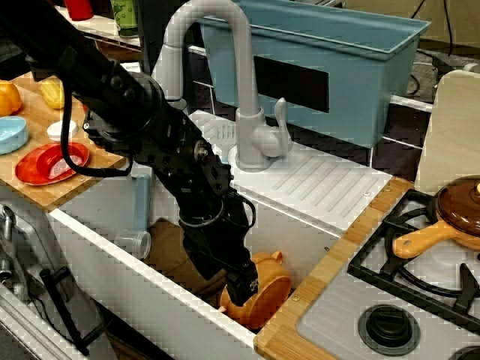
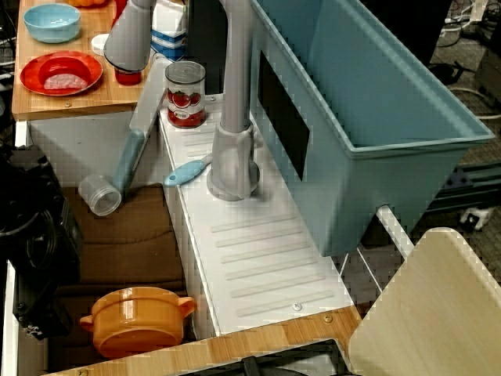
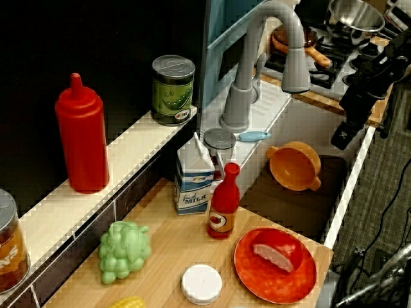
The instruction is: Flip orange pot upright in sink
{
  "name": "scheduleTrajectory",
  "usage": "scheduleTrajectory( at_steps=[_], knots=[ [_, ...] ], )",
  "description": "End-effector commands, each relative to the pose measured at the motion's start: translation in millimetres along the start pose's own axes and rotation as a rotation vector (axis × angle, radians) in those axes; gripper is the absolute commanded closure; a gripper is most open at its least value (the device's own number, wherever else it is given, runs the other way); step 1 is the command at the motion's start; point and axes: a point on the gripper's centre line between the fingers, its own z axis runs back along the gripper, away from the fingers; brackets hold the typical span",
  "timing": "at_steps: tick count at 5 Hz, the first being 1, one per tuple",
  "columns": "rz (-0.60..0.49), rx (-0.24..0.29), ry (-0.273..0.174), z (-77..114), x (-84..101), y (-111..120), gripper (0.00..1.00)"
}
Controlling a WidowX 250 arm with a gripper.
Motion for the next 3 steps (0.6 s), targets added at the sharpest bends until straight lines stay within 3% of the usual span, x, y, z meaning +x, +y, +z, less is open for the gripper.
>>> scheduleTrajectory(
  at_steps=[1,2,3],
  knots=[
    [-0.005,-0.017,0.046,2.4,48.0,14.3,0.00],
    [-0.003,-0.023,0.065,2.3,56.1,16.5,0.00],
    [-0.041,-0.026,0.093,4.3,52.2,25.3,0.00]
  ],
)
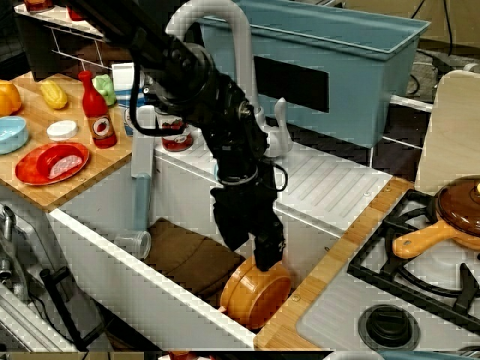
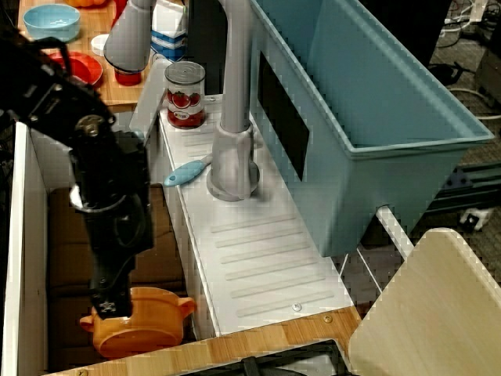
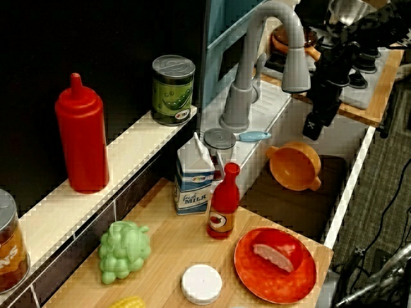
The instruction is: Flip orange pot upright in sink
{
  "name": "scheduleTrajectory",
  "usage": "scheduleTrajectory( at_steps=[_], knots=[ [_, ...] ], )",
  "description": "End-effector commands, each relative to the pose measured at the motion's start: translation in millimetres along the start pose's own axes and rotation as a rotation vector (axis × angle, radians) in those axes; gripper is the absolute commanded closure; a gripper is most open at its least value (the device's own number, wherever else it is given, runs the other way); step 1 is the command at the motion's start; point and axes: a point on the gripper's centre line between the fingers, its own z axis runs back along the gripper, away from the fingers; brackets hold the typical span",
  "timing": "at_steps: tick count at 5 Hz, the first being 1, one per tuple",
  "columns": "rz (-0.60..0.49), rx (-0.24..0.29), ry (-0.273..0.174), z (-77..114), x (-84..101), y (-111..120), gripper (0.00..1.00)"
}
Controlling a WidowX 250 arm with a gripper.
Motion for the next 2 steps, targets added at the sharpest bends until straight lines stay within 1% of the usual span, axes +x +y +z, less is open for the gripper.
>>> scheduleTrajectory(
  at_steps=[1,2],
  knots=[
    [-0.062,-0.051,0.019,11.0,-12.4,24.2,0.00],
    [-0.064,-0.111,0.022,8.8,-21.9,30.5,0.00]
  ],
)
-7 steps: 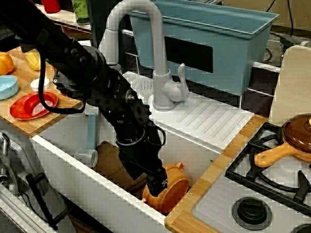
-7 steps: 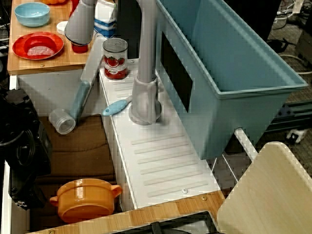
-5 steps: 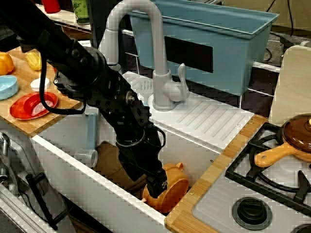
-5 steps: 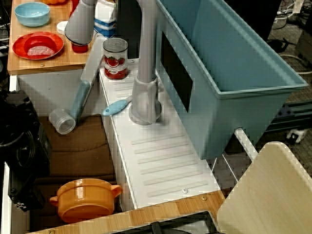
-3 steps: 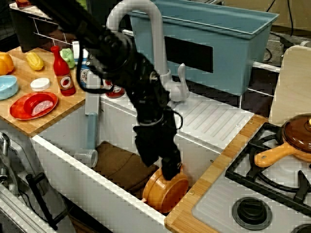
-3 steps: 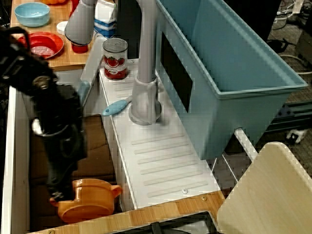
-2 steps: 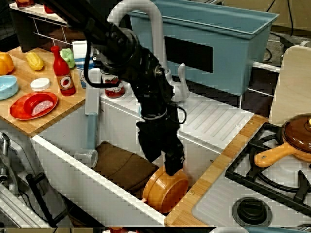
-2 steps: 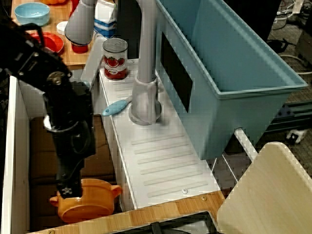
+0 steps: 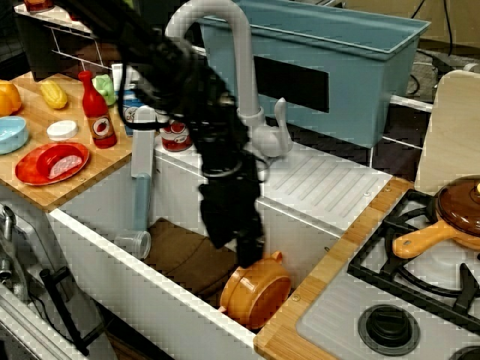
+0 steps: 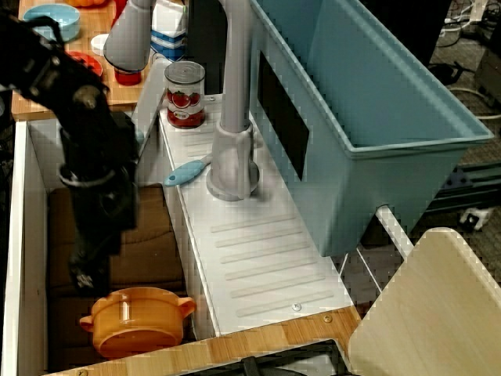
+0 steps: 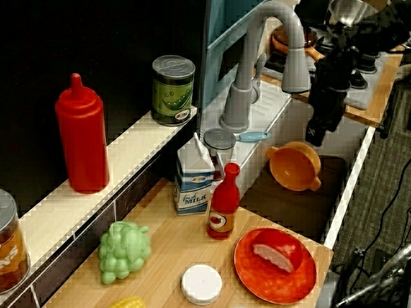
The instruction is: Flip orange pot upright in sink
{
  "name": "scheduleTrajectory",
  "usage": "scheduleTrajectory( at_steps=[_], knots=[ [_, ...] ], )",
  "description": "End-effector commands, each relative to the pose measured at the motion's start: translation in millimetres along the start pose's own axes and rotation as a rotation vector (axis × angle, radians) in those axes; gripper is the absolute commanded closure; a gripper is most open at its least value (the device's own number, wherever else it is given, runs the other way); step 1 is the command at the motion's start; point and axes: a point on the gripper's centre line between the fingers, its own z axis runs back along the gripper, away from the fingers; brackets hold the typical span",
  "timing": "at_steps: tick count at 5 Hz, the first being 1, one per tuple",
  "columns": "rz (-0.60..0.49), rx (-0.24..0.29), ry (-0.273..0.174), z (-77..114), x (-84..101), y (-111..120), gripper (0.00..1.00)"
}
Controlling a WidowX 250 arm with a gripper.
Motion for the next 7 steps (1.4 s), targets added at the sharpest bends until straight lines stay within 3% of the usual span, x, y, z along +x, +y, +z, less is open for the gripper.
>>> scheduleTrajectory(
  at_steps=[1,2,3,6,7],
  knots=[
    [0.001,-0.166,-0.027,-6.8,-7.8,15.8,0.00],
    [0.016,-0.283,-0.015,-16.8,-3.1,15.5,0.00],
    [0.021,-0.339,-0.009,-22.2,1.8,17.7,0.00],
    [0.080,-0.346,0.005,-29.8,5.6,26.3,0.00],
    [0.081,-0.379,0.005,-30.6,7.8,19.6,0.00]
  ],
)
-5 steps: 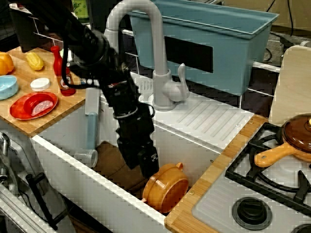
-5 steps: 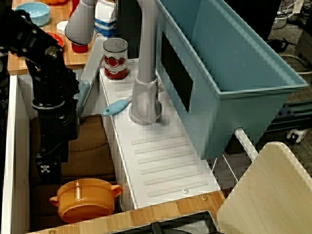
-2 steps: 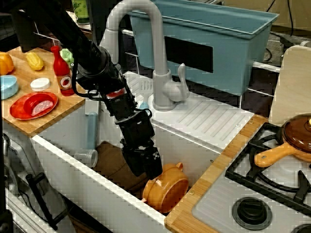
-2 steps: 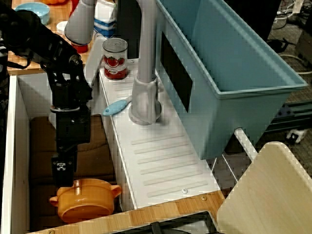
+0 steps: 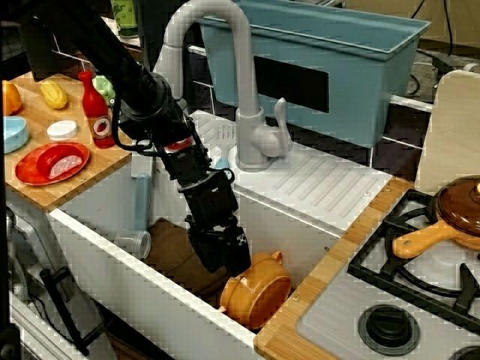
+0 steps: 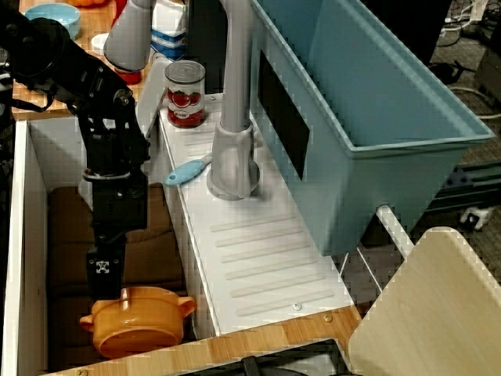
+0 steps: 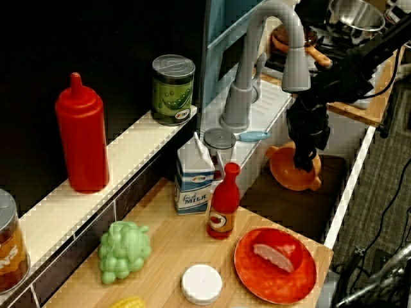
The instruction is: Flip orange pot upright in sink
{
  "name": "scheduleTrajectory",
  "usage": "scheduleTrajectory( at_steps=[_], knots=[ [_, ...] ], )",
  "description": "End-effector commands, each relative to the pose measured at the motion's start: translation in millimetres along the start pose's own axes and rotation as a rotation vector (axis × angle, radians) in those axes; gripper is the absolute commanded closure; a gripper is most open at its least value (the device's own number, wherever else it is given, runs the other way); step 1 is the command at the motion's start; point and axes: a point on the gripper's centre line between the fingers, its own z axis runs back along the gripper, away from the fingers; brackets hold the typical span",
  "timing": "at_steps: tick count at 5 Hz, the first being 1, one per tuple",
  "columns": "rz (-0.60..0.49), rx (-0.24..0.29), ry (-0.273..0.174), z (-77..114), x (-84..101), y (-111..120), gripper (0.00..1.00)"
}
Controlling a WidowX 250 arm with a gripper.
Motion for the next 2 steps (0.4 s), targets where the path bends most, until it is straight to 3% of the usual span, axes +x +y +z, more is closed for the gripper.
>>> scheduleTrajectory(
  at_steps=[1,2],
  knots=[
    [-0.023,-0.050,-0.029,5.2,10.0,-13.4,0.00],
    [-0.031,-0.070,-0.029,0.8,5.0,-18.6,0.00]
  ],
)
